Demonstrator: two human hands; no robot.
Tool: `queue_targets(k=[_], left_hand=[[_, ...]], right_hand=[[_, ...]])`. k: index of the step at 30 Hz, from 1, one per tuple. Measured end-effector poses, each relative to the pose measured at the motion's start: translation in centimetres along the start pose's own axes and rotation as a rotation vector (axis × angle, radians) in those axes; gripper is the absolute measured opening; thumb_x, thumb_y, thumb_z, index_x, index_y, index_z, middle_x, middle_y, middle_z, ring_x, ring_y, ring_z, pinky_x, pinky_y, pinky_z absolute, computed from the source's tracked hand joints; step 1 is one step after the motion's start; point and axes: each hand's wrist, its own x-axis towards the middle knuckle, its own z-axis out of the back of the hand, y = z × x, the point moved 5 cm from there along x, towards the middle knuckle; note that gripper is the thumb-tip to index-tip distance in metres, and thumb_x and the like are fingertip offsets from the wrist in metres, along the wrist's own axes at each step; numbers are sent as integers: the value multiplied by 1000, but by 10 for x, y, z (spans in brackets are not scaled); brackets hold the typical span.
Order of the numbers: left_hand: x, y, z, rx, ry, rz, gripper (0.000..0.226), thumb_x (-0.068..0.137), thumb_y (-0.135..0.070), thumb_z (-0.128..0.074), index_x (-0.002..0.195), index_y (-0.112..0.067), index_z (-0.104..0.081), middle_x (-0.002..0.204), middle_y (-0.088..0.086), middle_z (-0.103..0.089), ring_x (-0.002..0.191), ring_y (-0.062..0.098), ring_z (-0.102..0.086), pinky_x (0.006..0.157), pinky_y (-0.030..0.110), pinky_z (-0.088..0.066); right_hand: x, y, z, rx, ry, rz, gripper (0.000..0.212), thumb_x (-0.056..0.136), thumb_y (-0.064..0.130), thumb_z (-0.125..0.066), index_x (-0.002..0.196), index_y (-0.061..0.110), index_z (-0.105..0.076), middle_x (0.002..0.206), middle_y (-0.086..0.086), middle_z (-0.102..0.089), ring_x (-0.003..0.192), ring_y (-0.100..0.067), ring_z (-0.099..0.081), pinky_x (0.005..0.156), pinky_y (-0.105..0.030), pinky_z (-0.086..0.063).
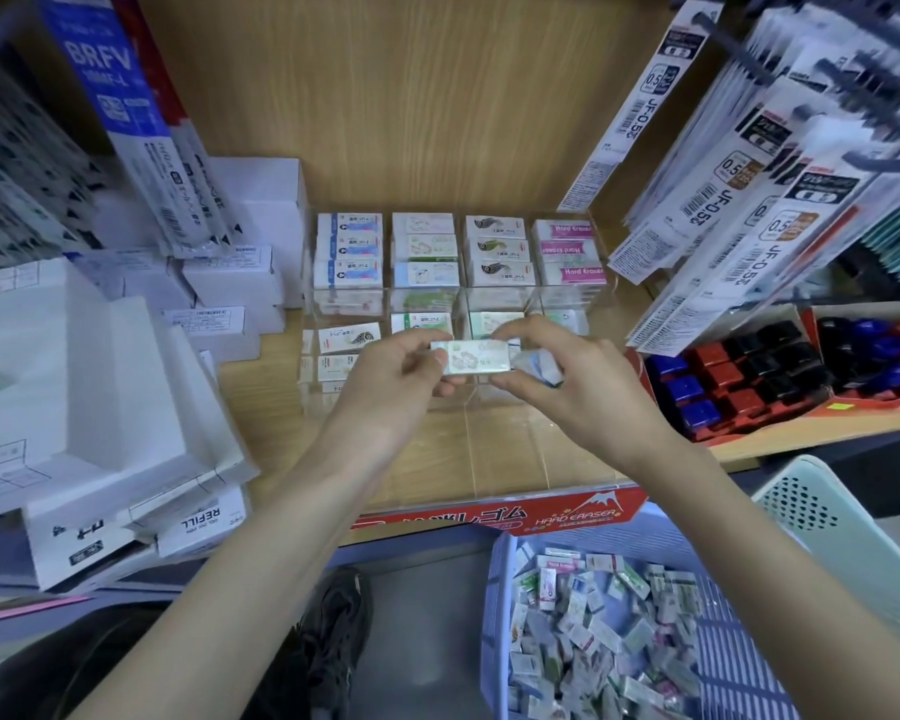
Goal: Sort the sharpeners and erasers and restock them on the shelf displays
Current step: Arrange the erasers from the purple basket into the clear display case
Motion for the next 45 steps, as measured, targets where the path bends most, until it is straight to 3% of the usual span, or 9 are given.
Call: queue_targets(k=[3,6,11,25,28,31,34,40,45], left_hand=[[-1,4,-3,44,22,32,25,97,-22,-50,120,-20,-58,88,-8,-66,84,1,-63,88,28,-49],[0,7,1,63,-10,75,23,95,-30,-50,116,-24,-57,109,-6,-64,102,11,-60,84,28,-45],[0,3,0,61,-9,59,15,95,-20,-49,88,-30,-58,100,-8,-66,97,9,-60,78,25,-43],[-2,-1,0,55,-2,42,17,95,-18,-49,86,-28,-58,95,-10,-66,96,8,-61,81,26,-42],[-2,0,-1,67,18,37,12,92,-19,-53,88,-28,-59,98,-7,-67,97,11,-61,80,26,-44],[-3,-2,-1,95,54,-8,6,88,-28,-63,93,-27,-63,99,-6,-66,96,9,-61,73,20,-41],[-7,-3,-7,105,130,-47,13,83,-36,-67,92,-27,-65,97,-7,-67,95,6,-61,80,21,-44],[-11,-5,-18,98,235,-64,21,81,-42,-64,93,-25,-62,84,-8,-74,83,6,-68,79,30,-45],[-5,-5,-3,-62,73,-58,14,93,-17,-56,107,-19,-61,83,-6,-72,73,1,-65,73,23,-45]], right_hand=[[-4,-14,1,-32,-2,-21,33,85,42,-64,116,34,-58,90,1,-65,62,-8,-45,54,-29,-34],[-3,-32,10,-147,-39,-101,31,86,42,-63,116,33,-59,88,1,-63,75,-19,-52,54,-28,-35],[17,-31,17,-355,-77,-134,33,88,46,-59,119,34,-58,108,-6,-64,96,-30,-60,68,-33,-44],[59,-9,-1,-766,183,-71,42,86,49,-60,119,22,-57,111,-4,-62,99,-29,-60,78,-37,-51],[50,-18,10,-414,118,-116,38,85,47,-64,113,21,-58,104,-3,-65,94,-21,-59,69,-29,-42],[24,-21,15,498,-68,-237,22,84,37,-67,93,17,-65,89,1,-69,79,-11,-58,61,-25,-40],[5,-18,1,1005,-143,-391,17,87,30,-64,80,16,-60,73,-1,-69,58,-11,-56,50,-24,-41],[3,4,-19,1276,-230,-471,26,91,25,-60,69,16,-49,50,9,-55,54,-11,-55,56,-27,-48],[-7,7,-19,1221,-242,-416,22,94,34,-53,98,15,-65,80,4,-68,59,-8,-56,49,-21,-40]])
